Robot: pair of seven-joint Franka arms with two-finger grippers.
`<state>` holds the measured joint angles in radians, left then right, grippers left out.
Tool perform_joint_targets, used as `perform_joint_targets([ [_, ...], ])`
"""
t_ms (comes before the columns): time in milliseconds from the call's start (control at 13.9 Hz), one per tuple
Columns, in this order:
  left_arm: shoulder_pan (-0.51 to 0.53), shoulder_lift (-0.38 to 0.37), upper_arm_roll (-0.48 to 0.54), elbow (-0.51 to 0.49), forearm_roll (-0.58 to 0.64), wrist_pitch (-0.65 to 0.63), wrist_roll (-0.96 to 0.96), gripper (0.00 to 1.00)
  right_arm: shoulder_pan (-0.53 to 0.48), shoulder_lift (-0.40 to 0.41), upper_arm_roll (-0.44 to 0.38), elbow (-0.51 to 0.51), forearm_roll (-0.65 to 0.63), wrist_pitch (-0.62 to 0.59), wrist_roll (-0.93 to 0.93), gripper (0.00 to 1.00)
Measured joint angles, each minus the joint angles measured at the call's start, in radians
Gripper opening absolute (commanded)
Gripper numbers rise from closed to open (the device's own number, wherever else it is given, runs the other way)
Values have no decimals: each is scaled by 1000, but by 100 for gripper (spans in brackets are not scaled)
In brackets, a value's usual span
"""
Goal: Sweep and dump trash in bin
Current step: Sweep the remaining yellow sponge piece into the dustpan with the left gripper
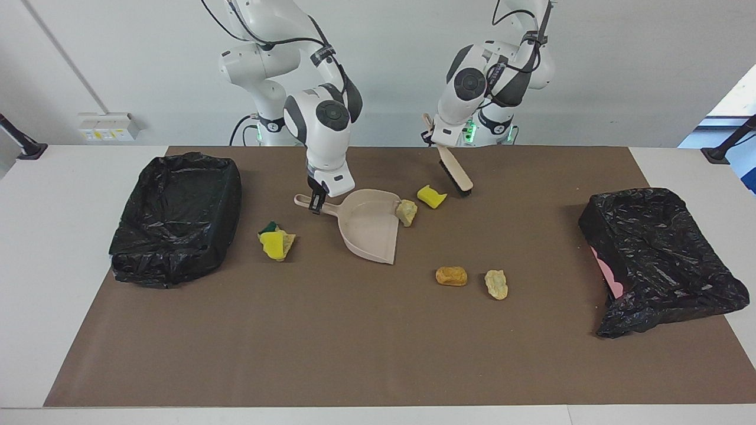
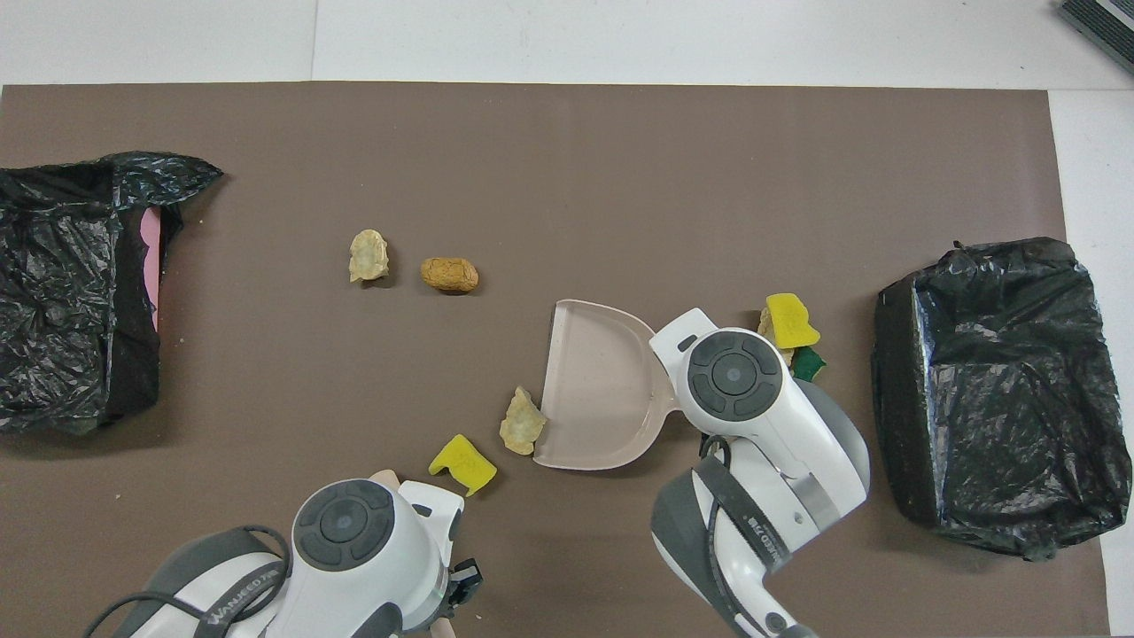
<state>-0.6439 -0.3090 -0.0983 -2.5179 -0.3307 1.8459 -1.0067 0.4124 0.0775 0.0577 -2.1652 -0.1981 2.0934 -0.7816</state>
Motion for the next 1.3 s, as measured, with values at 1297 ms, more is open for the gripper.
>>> perform_joint_targets([
  [1297,-115,311,-16,323,-139,375,-45,0,0,0,0,0,0,0,0,0],
])
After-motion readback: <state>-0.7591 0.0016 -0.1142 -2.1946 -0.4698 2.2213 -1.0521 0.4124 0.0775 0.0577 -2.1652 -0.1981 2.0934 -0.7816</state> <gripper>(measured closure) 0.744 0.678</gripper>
